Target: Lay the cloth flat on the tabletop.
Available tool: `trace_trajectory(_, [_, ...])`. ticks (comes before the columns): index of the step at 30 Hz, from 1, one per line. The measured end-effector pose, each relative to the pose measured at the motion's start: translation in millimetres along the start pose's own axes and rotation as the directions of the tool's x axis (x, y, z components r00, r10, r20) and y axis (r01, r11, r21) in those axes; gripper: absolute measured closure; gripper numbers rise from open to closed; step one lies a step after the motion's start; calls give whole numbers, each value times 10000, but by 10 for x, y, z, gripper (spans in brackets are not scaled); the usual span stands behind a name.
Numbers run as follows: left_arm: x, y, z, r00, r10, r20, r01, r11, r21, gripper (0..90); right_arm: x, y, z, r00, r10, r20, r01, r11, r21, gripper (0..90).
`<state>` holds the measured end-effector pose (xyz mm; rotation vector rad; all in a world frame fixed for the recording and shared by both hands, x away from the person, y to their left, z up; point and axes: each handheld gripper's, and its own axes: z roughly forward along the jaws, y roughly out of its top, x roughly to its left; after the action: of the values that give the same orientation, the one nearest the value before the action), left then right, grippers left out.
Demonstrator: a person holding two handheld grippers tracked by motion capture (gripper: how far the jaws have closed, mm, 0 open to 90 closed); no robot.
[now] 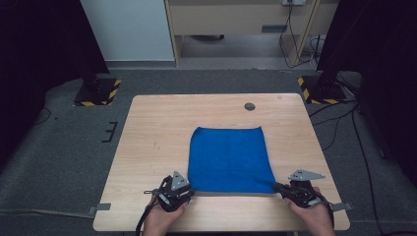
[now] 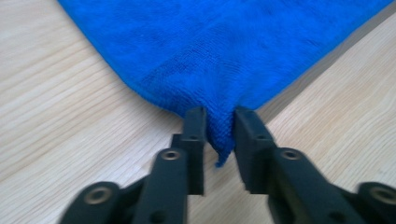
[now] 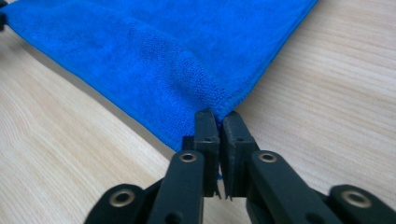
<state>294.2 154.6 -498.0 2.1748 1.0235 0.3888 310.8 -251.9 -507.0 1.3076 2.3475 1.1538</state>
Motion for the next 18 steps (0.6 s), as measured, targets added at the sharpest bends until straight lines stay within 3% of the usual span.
trace_trajectory(8, [54, -8, -81, 9986, -44, -528, 5, 9972, -752, 434, -32, -39, -71, 9980, 97, 626, -100, 9999, 36, 415])
trace_trajectory(12, [159, 29, -21, 9977, -149, -668, 85, 9954, -951, 320, -53, -32, -44, 9954, 113, 951, -100, 9999, -136, 307])
trace_trajectory(16, [227, 59, 86, 9970, -403, -660, 348, 9960, -822, 308, -41, -19, 6, 9944, 42, 1051, -32, 10000, -89, 274])
trace_trajectory(18, [217, 59, 157, 9971, -286, -700, 249, 9983, -529, 303, -39, -17, 22, 9934, 36, 1148, -31, 10000, -40, 266])
